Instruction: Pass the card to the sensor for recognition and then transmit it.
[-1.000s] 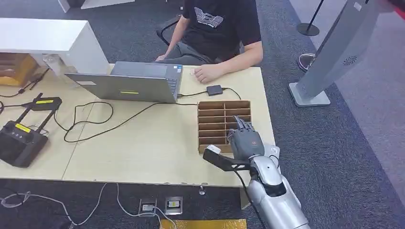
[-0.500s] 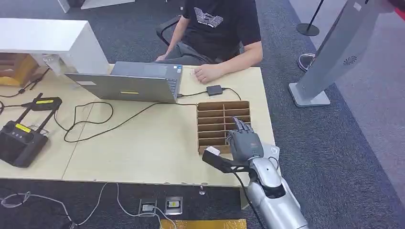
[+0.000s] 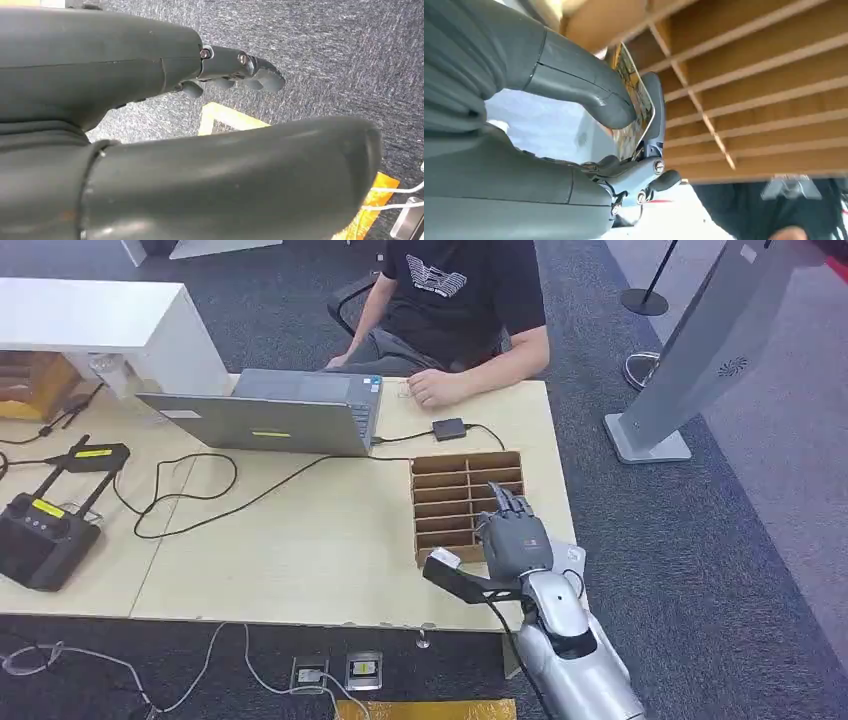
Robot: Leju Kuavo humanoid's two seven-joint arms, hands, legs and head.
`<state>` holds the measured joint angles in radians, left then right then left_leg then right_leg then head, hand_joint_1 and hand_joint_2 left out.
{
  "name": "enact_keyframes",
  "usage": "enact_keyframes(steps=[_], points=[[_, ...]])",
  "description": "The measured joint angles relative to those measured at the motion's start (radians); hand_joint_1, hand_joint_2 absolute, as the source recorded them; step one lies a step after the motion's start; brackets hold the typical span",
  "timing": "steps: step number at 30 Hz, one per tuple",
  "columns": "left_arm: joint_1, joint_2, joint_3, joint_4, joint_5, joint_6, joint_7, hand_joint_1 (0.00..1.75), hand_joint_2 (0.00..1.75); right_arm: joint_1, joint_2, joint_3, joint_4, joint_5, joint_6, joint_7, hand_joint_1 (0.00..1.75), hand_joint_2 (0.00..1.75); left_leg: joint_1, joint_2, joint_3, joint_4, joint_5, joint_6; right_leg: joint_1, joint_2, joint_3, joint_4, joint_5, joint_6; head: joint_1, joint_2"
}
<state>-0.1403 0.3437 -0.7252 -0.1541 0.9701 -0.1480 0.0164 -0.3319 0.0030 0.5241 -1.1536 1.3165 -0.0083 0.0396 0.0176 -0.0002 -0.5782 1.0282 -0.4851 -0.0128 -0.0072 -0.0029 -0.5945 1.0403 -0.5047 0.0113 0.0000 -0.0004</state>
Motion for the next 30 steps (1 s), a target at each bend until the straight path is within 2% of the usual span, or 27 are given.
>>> enact_keyframes(steps=[4, 8, 12, 21, 30], points=[[0.0, 0.0, -0.007, 0.0, 0.02, 0.004, -0.002, 0.0, 0.0, -0.028, -0.003, -0.029, -0.112, 0.028, 0.077, -0.032, 1.75, 1.75, 0.0, 0.0, 0.0, 0.0, 0.0, 0.0, 0.0, 0.0, 0.0, 0.0, 0.0, 0.0, 0.0, 0.0], [-0.001, 0.0, -0.019, 0.0, 0.031, 0.005, -0.003, 0.0, 0.0, -0.04, -0.003, -0.048, -0.213, 0.031, 0.11, -0.047, 1.75, 1.75, 0.0, 0.0, 0.0, 0.0, 0.0, 0.0, 0.0, 0.0, 0.0, 0.0, 0.0, 0.0, 0.0, 0.0], [-0.003, 0.0, -0.032, 0.0, 0.037, 0.005, -0.004, 0.0, 0.0, -0.045, 0.006, -0.064, -0.316, -0.046, 0.174, -0.064, 1.75, 1.75, 0.0, 0.0, 0.0, 0.0, 0.0, 0.0, 0.0, 0.0, 0.0, 0.0, 0.0, 0.0, 0.0, 0.0], [-0.006, 0.0, -0.059, 0.0, 0.046, -0.003, -0.011, 0.0, 0.0, -0.042, 0.011, -0.066, -0.372, -0.084, 0.16, -0.061, 1.75, 1.75, 0.0, 0.0, 0.0, 0.0, 0.0, 0.0, 0.0, 0.0, 0.0, 0.0, 0.0, 0.0, 0.0, 0.0], [-0.006, 0.002, -0.077, 0.0, 0.049, -0.015, -0.014, 0.0, 0.0, -0.049, 0.011, -0.069, -0.372, -0.062, 0.135, -0.049, 1.75, 1.75, 0.0, 0.0, 0.0, 0.0, 0.0, 0.0, 0.0, 0.0, 0.0, 0.0, 0.0, 0.0, 0.0, 0.0]])
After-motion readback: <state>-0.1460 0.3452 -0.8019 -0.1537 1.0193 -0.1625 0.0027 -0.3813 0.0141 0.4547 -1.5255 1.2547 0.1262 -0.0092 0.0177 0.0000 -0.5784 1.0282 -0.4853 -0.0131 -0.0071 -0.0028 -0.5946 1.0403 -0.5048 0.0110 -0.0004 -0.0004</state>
